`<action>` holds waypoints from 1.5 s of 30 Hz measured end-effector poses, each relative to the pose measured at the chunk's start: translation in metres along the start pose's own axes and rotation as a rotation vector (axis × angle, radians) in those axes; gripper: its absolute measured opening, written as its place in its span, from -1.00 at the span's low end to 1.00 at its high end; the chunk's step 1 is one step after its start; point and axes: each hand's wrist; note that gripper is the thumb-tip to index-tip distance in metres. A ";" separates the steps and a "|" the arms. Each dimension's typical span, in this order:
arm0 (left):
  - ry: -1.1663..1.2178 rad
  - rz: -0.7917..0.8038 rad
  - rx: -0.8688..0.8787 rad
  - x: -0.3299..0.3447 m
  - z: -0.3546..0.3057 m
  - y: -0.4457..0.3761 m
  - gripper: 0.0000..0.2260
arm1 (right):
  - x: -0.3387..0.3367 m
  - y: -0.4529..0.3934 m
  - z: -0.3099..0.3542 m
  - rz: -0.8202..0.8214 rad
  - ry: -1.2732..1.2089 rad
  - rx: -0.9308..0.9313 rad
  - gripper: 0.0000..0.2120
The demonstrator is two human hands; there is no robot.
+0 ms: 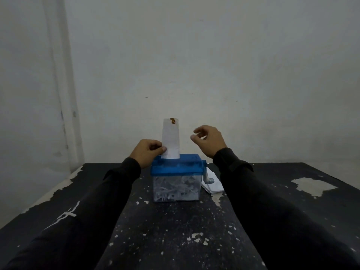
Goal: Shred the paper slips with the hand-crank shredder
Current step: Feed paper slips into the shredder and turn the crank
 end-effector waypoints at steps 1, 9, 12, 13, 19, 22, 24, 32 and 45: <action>0.002 -0.001 0.007 0.000 0.001 0.001 -0.93 | -0.004 0.005 -0.007 0.020 0.044 0.015 -0.81; -0.034 -0.002 0.011 0.005 0.009 0.007 -0.88 | -0.018 0.052 -0.048 0.275 0.078 0.284 -0.57; -0.034 -0.030 0.009 0.010 0.012 0.010 -0.86 | -0.014 0.067 -0.048 0.343 -0.031 0.341 -0.52; -0.035 -0.039 0.012 0.011 0.013 0.010 -0.85 | -0.012 0.069 -0.050 0.332 -0.040 0.338 -0.50; -0.038 -0.077 0.000 0.015 0.017 0.010 -0.79 | -0.008 0.073 -0.055 0.265 -0.069 0.259 -0.45; -0.060 -0.087 -0.009 0.018 0.016 0.008 -0.81 | -0.008 0.073 -0.054 0.266 -0.095 0.241 -0.44; -0.086 -0.096 -0.015 0.019 0.015 0.007 -0.81 | -0.009 0.070 -0.051 0.257 -0.096 0.256 -0.40; -0.229 -0.099 0.050 0.038 0.017 0.006 -0.69 | -0.016 0.062 -0.044 0.275 -0.030 0.263 -0.33; -0.046 0.054 -0.024 0.037 0.014 0.006 -0.30 | -0.026 0.053 -0.032 -0.037 -0.601 0.361 -0.82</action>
Point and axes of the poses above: each hand's wrist, its own y-axis away from the middle knuckle, its own x-axis out of the palm, z = x × y, and after that the axes turned 11 degrees about -y, right-handed
